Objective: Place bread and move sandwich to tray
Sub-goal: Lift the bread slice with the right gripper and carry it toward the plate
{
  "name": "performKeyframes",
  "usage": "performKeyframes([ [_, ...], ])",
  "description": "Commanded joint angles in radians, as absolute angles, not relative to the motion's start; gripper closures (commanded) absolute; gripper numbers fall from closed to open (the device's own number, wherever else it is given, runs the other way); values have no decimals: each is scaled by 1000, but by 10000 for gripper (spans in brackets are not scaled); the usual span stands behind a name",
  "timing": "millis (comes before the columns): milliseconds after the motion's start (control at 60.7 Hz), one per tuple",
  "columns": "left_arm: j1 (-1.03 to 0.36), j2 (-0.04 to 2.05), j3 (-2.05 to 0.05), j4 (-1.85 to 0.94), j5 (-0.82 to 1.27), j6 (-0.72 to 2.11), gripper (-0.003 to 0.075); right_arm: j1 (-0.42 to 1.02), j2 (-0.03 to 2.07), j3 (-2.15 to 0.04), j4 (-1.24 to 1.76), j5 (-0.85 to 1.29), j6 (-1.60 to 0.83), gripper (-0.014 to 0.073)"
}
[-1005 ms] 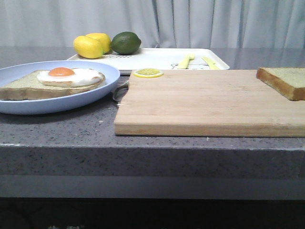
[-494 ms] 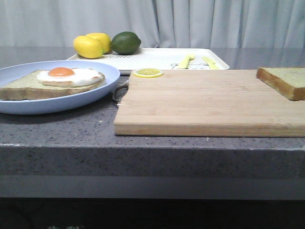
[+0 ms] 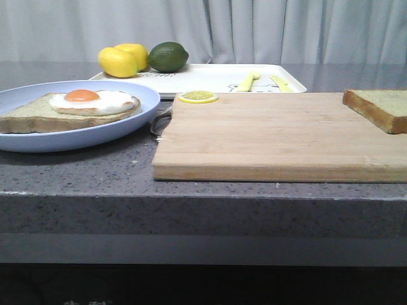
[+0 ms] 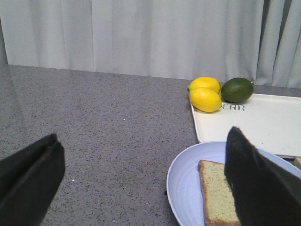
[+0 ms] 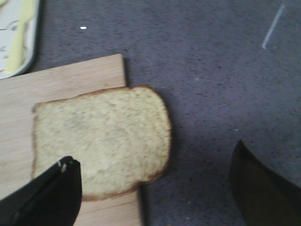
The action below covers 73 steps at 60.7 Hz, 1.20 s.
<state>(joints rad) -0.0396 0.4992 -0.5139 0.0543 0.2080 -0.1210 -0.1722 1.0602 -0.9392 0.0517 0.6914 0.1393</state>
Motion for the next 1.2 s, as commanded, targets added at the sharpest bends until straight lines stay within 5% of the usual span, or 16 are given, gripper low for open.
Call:
performKeyframes([
  [0, -39, 507, -553, 56, 124, -124, 49, -243, 1129, -1011, 51, 654, 144, -48],
  [544, -39, 507, -553, 54, 124, -124, 49, -408, 1504, -1143, 658, 861, -386, -48],
  [824, -39, 507, -553, 54, 124, -124, 49, -408, 1562, -1143, 744, 888, -434, -30],
  [906, -39, 507, -553, 54, 124, -124, 49, -408, 1563, -1143, 745, 891, -434, 78],
  [1071, -39, 507, -553, 54, 124, -124, 49, -408, 1559, -1143, 768, 892, -434, 482],
  [1187, -39, 507, -553, 54, 124, -124, 49, -408, 1534, -1143, 777, 896, -434, 641],
])
